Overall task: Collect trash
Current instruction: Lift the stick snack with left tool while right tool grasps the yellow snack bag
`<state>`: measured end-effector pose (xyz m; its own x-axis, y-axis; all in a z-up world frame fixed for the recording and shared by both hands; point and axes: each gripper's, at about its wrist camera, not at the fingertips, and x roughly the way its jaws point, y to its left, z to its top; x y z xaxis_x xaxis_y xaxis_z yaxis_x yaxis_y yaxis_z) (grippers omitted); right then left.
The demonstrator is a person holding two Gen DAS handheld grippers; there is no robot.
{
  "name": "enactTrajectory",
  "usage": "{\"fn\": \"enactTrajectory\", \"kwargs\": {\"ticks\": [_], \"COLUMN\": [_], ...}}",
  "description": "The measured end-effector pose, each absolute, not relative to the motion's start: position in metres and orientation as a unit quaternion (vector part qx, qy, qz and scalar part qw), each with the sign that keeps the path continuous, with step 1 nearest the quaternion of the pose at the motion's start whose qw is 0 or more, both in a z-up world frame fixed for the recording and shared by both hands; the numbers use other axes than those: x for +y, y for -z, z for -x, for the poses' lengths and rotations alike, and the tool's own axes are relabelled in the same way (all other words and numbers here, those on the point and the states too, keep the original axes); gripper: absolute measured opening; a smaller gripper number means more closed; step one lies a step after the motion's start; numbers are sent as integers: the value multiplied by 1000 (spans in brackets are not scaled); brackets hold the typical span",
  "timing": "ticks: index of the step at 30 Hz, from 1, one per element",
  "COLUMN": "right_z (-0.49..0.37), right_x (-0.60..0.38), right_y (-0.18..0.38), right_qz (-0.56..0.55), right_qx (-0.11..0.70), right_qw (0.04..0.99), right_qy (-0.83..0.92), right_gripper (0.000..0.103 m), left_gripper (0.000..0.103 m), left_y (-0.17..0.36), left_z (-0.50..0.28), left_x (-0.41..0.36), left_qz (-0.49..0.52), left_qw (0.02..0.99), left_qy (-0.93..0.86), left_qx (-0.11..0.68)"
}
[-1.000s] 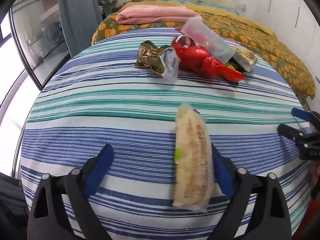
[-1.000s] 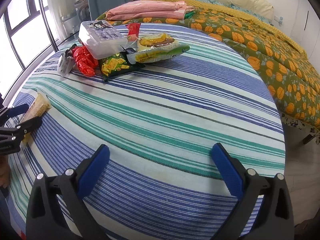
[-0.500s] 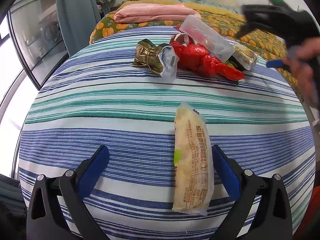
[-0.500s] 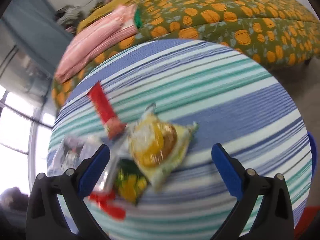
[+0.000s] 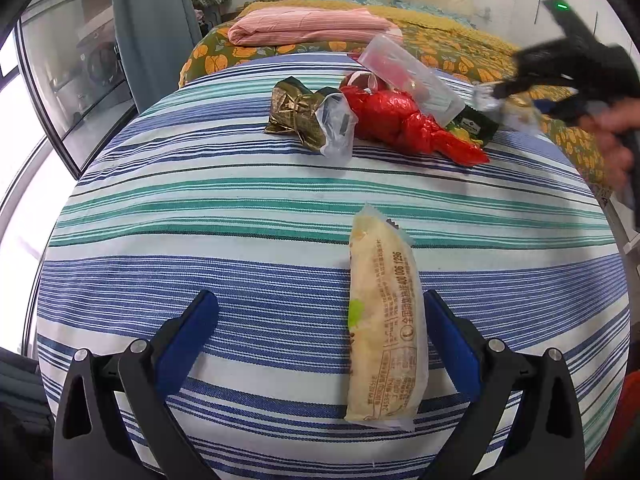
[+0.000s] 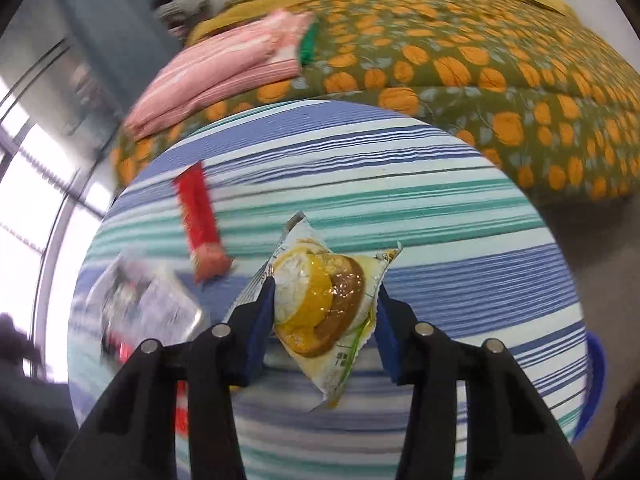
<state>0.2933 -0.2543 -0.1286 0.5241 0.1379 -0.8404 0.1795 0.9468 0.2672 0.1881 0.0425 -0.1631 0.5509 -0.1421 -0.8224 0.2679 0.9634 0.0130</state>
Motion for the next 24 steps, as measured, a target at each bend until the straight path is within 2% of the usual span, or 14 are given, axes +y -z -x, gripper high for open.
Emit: {"fn": "enactTrajectory", "kwargs": {"ticks": [3,8,10,11,13,14,15,18,21,24], "right_z": [-272,-221,-208,-203,-196,-194,-188,-176,-166,-167], "right_x": [-258,-242,-239,-242,-252,-256,-261,-267,-259,-239], "right_y": [127,139,150,152,152,151,148,146,151,155], "right_qz": [-150,-42,-3,-3,-34,-47,-69,-116,-163,-143], "right_qx": [512,573,579,572,554,546,529,499,479,472], "right_qw": [843,798,797,805,821,827,839,857,863,870], "right_qy": [-68,-184,-171,-160,-137,-126,-105,-60,-8,12], "right_gripper": [44,46,57,70,74,81,93,99,98,98], "left_gripper": [99,98,98,98,98,98,99,98,98,98], "left_y": [163,163,163,163,163,163,163,161,157,156], "left_z": [-188,-188,-188,-188,-189,-189,-189,-188,-186,-178], "left_x": [42,43,42,42,43,43,43,50,64,70], "left_qz": [-68,-68,-69,-69,-68,-67,-66,-43,6,25], "left_qw": [878,878,878,878,878,878,878,879,880,879], "left_qy": [117,117,117,117,117,118,119,135,160,170], "left_qx": [459,459,459,459,459,459,459,455,447,444]}}
